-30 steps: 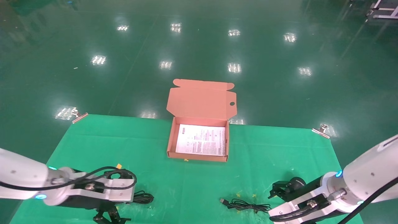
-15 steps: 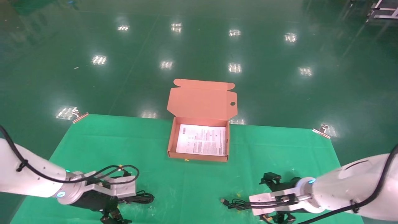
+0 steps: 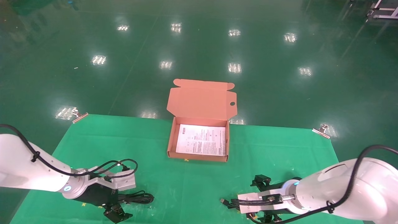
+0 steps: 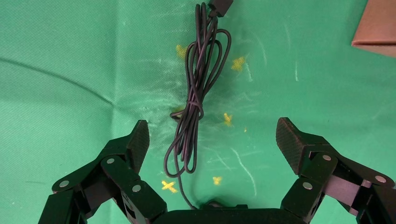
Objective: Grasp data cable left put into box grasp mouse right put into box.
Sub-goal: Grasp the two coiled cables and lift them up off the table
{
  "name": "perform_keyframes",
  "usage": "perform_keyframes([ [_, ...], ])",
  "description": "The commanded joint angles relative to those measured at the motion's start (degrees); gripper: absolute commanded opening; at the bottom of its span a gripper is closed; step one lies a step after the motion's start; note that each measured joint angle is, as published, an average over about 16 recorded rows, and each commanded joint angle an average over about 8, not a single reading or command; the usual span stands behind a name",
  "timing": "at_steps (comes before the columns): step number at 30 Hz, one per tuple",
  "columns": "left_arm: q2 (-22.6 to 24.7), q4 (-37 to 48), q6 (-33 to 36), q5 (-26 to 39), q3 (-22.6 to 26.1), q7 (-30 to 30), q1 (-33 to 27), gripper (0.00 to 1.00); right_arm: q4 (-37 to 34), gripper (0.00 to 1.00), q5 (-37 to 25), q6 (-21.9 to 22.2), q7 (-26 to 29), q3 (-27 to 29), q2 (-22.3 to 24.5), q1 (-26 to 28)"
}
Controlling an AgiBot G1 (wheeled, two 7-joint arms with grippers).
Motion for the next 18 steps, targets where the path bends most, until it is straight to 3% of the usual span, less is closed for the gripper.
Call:
perform_keyframes([
  [1,0.7,2.3,-0.6,0.0,0.0,1.3,-0.4,1.00,-0.9,1.00,-0.2,0.1,-0.1,-0.2,-0.8,0.1],
  [5,1.6,5.3,-1.7,-0.1,-0.1,3.5,-1.1,1.00,-3.4,1.00,-0.7,0.5,-0.6,-0.6,-1.8,-0.1],
  [6,1.7,5.8,-1.9,-0.1,-0.1,3.9,-1.2,0.97,-3.9,0.93,-0.8,0.7,-0.7,-0.6,-2.0,-0.1],
  [13,2.4,8.9,-2.6,-0.3,-0.3,5.5,-1.8,0.13,-6.4,0.05,-1.3,1.3,-1.1,-0.9,-3.1,-0.3],
  [14,2.5,9.1,-2.7,-0.3,-0.3,5.6,-1.9,0.04,-6.5,0.00,-1.3,1.3,-1.1,-0.9,-3.1,-0.3],
  [15,2.5,9.3,-2.8,-0.3,-0.3,5.7,-1.9,0.00,-6.7,0.00,-1.3,1.4,-1.2,-0.9,-3.2,-0.3],
  [18,2.5,9.1,-2.7,-0.4,-0.3,5.6,-1.9,0.00,-6.6,0.00,-1.3,1.4,-1.1,-0.9,-3.1,-0.3],
])
